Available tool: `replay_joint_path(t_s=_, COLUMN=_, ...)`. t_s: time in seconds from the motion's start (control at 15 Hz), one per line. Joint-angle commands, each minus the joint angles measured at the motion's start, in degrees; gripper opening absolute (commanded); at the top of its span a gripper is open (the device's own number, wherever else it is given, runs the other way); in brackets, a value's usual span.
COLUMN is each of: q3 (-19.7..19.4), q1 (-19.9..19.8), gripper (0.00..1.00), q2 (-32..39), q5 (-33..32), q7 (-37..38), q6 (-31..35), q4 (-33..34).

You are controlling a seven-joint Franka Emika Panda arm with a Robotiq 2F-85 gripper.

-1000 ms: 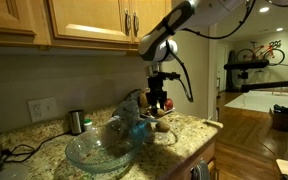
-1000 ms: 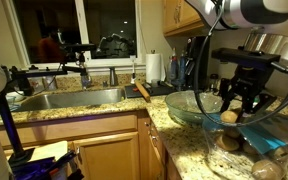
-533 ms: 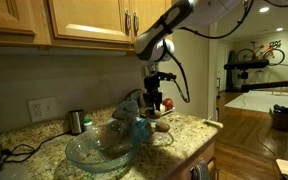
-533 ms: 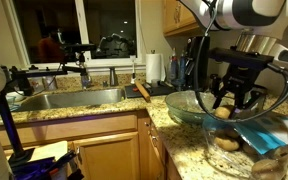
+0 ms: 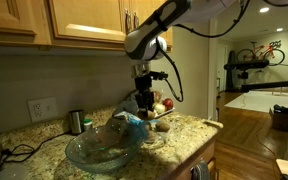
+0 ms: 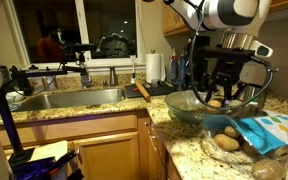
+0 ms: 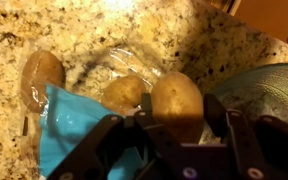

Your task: Remove one potato from the plastic bag and put it in the glass bowl

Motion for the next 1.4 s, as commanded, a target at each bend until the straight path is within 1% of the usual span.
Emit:
replay_joint_path(t_s=0.0, q3=0.5, q1=1.6, gripper=0.29, q2=-0.8, q5=-3.3, q7=0.2, q6=-1.9, q4=1.1)
replay_joint_path(t_s=0.33, q3=1.7, q1=3.4, gripper=0.29, q2=0.6, q5=-5.7, q7=-0.8, q6=-2.5, q4=3.3)
replay_joint_path(t_s=0.6, q3=3.2, q1=3.8, gripper=0.29, q2=1.6, q5=-5.8, q7=-4.0, q6=-2.0, q4=4.0)
replay_joint_path(t_s=0.93, q3=3.9, q1=2.9, gripper=0.29, q2=3.5, q5=-5.5, q7=-9.4, q6=-1.9, q4=5.6)
replay_joint_path(t_s=1.33, q3=4.1, q1=1.4, gripper=0.29, q2=8.6, q5=-5.1, q7=-13.9, q6=-3.5, q4=11.8)
